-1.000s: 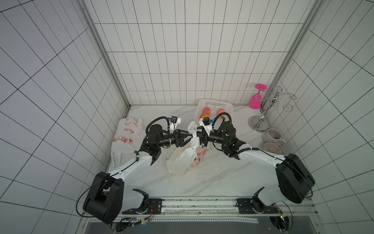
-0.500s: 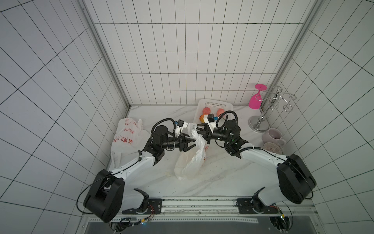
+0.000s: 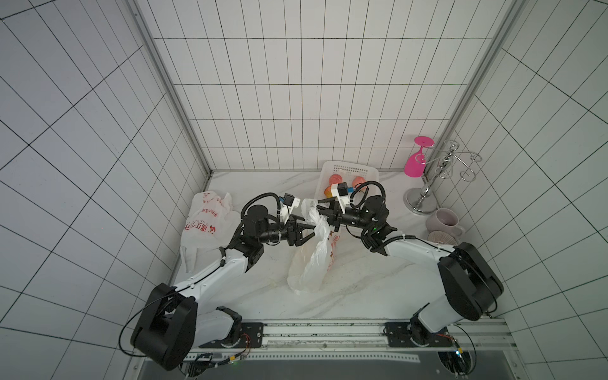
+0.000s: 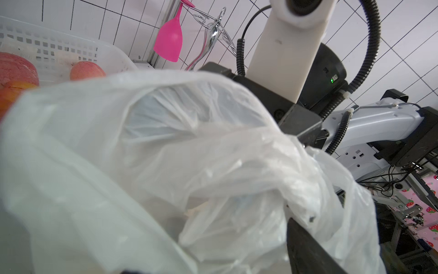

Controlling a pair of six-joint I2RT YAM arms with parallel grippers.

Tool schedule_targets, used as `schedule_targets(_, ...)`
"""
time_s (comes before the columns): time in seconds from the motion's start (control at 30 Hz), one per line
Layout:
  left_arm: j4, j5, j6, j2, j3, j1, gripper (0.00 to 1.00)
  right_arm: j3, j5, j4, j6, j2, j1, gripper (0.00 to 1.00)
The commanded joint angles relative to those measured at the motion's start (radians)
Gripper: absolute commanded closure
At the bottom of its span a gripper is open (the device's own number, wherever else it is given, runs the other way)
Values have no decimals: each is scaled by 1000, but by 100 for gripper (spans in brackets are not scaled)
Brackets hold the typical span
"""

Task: Place the peach into a plastic bag & tie a knot
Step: Cross the plastic bag at the center of the board, then tie the plastic bag at the center of the board.

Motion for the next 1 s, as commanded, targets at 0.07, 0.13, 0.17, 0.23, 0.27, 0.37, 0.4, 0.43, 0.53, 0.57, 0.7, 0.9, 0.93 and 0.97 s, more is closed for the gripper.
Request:
schedule_targets(0.07, -182, -63, 111, -70, 0, 11, 26, -18, -8, 88, 34, -18, -14, 49)
schedule_targets(0.13, -230, -70, 131, -101, 2, 33, 26, -26, -6, 87, 32, -17, -14, 49)
schedule_targets(0.17, -243, -71, 137, -116, -1, 42, 26, -27, -8, 87, 31, -15, -14, 49)
schedule_targets(0.23, -281, -77, 153, -148, -7, 65, 28, -27, -9, 85, 31, -11, -14, 49)
schedule_targets(0.27, -299, -76, 160, -162, -9, 76, 29, -25, -11, 82, 31, -9, -14, 49)
schedule_targets(0.37, -357, -85, 179, -213, -7, 118, 33, -18, -13, 69, 26, -3, -13, 50)
schedule_targets(0.4, -368, -83, 182, -231, -7, 133, 34, -16, -15, 68, 26, 0, -14, 50)
schedule_targets(0.43, -377, -86, 186, -252, -7, 146, 36, -14, -16, 67, 26, 3, -13, 50)
schedule_targets(0.53, -377, -115, 167, -313, 4, 181, 47, -7, -20, 60, 29, 10, -12, 50)
schedule_targets(0.57, -370, -117, 158, -331, 10, 191, 50, -5, -23, 59, 29, 11, -11, 50)
schedule_targets(0.7, -256, -110, 102, -366, 33, 198, 61, 2, -23, 28, 14, 11, -1, 50)
schedule_targets(0.9, -168, -51, 134, -238, 49, 124, 63, 21, -25, -4, 11, 13, 16, 51)
schedule_targets(0.93, -152, -28, 130, -210, 50, 122, 64, 24, -25, -12, 10, 10, 19, 51)
schedule_targets(0.97, -146, -22, 123, -188, 53, 120, 65, 26, -25, -18, 10, 7, 19, 51)
